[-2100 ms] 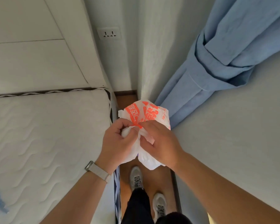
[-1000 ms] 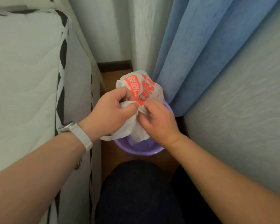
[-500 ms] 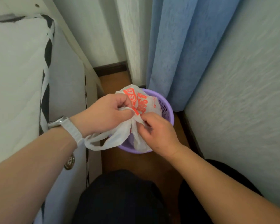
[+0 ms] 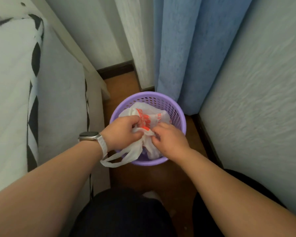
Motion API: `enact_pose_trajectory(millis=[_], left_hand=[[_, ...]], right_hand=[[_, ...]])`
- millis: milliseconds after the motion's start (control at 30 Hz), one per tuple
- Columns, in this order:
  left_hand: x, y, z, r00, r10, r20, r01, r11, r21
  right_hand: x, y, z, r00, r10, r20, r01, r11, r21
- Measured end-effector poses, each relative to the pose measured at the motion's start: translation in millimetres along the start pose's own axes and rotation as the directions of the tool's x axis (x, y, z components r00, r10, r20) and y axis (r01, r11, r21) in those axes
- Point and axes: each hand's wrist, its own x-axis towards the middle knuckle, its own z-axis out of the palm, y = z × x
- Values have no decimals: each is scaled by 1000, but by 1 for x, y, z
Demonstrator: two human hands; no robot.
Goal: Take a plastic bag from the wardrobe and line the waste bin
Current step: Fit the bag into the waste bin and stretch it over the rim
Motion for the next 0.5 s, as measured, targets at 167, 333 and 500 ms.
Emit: enact_pose_trajectory(millis=[167, 333, 500], left_hand=[[2, -1, 8, 999, -33, -2, 33, 997, -65], [-6, 12, 4, 999, 32, 2, -30, 959, -282], [-11, 20, -8, 1000, 24, 15, -13, 850, -527]], right_hand=[[-2, -7, -7, 1000, 20, 16, -22, 991, 131], [-9, -20, -20, 999, 38, -28, -30, 964, 263], [-22, -23, -36, 992, 49, -115, -20, 971, 240]])
